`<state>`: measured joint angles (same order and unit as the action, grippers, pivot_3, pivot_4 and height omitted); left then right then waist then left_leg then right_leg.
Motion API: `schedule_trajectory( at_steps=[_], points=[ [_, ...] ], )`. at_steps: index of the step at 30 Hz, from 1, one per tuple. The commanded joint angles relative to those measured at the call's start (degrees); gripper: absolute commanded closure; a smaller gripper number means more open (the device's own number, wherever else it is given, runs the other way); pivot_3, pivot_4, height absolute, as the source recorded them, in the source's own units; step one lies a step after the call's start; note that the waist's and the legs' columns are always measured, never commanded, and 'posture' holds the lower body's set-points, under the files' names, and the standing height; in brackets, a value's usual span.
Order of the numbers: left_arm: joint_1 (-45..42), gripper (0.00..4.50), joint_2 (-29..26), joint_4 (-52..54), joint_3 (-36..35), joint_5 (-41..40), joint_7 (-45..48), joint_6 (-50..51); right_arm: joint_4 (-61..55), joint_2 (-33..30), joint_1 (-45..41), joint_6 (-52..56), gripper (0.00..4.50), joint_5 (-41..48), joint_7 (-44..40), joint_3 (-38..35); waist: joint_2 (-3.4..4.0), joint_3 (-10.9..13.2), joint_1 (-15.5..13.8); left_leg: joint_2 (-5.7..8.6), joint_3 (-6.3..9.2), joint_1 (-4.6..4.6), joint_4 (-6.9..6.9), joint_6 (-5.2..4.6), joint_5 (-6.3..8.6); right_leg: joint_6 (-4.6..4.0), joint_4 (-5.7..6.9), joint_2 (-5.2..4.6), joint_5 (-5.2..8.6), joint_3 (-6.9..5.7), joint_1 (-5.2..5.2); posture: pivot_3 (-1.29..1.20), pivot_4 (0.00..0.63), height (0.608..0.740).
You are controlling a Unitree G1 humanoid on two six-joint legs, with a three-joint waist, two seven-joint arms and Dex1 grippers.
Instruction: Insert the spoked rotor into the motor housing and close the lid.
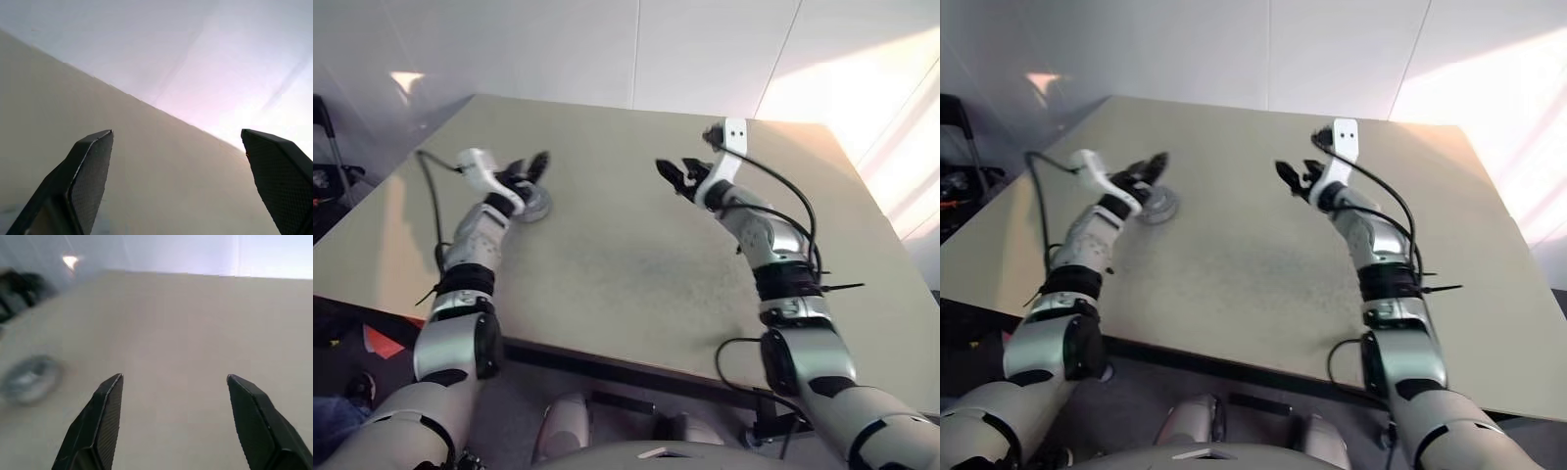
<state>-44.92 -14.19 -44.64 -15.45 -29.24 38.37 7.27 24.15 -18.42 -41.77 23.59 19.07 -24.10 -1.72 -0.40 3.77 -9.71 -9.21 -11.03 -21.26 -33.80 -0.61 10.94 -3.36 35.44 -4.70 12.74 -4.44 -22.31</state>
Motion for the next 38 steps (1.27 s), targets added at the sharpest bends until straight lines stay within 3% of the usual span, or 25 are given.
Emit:
schedule_trajectory(
  at_steps=[1, 4, 7, 38],
  points=[
    [3.21, 0.10, 2.85, 7.92, 8.69, 4.76, 5.45, 1.74, 0.49, -4.81, 0.64, -1.84, 0.70, -1.50, -5.13, -1.26, 0.03, 0.02, 0.90, 0.00, 0.00, 0.01, -0.02, -0.05, 0.02, -0.01, 0.00, 0.01, 0.01, 0.01, 0.00, 0.00, 0.000, 0.740],
    [6.22, 0.10, 4.37, 9.91, 13.60, 8.56, 7.00, 0.49, 3.28, -8.53, 1.83, -3.79, 0.70, -4.04, -6.11, -1.48, 0.05, 0.03, 2.18, -0.16, 0.01, -0.07, -0.18, -0.20, 0.08, -0.11, 0.09, 0.19, -0.02, 0.02, -0.10, 0.00, 0.000, 0.740],
    [7.40, 0.10, 6.07, 10.61, 14.12, 9.08, 6.10, 0.05, 5.58, -9.96, 2.55, -5.31, 0.70, -5.22, -5.53, -2.48, 0.05, 0.03, 2.71, -0.43, 0.03, -0.11, -0.36, -0.26, 0.13, -0.31, 0.17, 0.43, 0.06, -0.02, -0.15, 0.00, 0.000, 0.740],
    [7.28, 0.10, 6.04, 10.74, 12.94, 11.14, 2.89, 0.09, 16.59, -6.71, -1.92, -12.15, 0.70, -11.88, -3.44, -2.39, 0.15, 0.01, 2.48, -0.47, -0.02, -0.06, -0.54, -0.49, 0.25, -0.46, 0.21, 0.40, 0.10, -0.05, -0.04, 0.00, 0.000, 0.740]
  ],
)
